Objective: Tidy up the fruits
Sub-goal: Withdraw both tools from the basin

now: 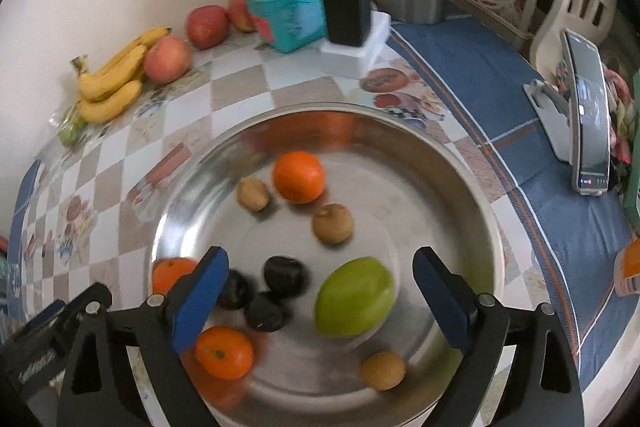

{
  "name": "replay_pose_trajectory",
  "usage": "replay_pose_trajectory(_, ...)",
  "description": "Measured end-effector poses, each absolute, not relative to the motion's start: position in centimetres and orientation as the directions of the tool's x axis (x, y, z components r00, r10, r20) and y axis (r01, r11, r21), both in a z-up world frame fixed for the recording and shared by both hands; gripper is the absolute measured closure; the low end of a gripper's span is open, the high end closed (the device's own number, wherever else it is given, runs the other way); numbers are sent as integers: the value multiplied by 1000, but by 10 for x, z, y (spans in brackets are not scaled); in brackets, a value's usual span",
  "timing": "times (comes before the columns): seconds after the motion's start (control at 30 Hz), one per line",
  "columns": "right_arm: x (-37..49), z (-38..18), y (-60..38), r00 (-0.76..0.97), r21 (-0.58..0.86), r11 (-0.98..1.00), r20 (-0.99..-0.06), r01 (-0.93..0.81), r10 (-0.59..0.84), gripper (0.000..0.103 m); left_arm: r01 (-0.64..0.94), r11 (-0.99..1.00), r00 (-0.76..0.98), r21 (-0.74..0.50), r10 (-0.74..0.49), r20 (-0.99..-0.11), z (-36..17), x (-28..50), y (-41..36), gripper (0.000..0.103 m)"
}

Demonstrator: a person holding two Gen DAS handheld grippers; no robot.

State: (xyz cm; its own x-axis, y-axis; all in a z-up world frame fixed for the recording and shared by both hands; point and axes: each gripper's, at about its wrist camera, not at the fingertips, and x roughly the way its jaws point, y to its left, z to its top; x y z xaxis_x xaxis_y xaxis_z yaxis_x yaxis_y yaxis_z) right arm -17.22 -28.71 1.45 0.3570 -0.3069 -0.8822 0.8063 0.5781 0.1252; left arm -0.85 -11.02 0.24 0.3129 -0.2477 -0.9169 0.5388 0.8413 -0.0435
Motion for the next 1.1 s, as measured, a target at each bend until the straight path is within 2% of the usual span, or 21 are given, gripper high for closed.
replay_pose_trajectory(0.37, -178, 34, -231, 444, 170, 643, -847, 746, -291, 9, 447, 888, 479, 108, -136, -867, 21, -19, -62, 0)
replay_pose_trajectory(0.63, -191, 34, -206, 454, 182, 660, -850, 729, -266, 9, 440, 877, 523, 194, -74, -849, 21, -44, -36, 0)
replay_pose_trajectory(1.1, -197, 47, -192, 450, 145, 676, -841, 722, -300, 9, 438, 895, 495, 84, -162, -854, 36, -52, -11, 0)
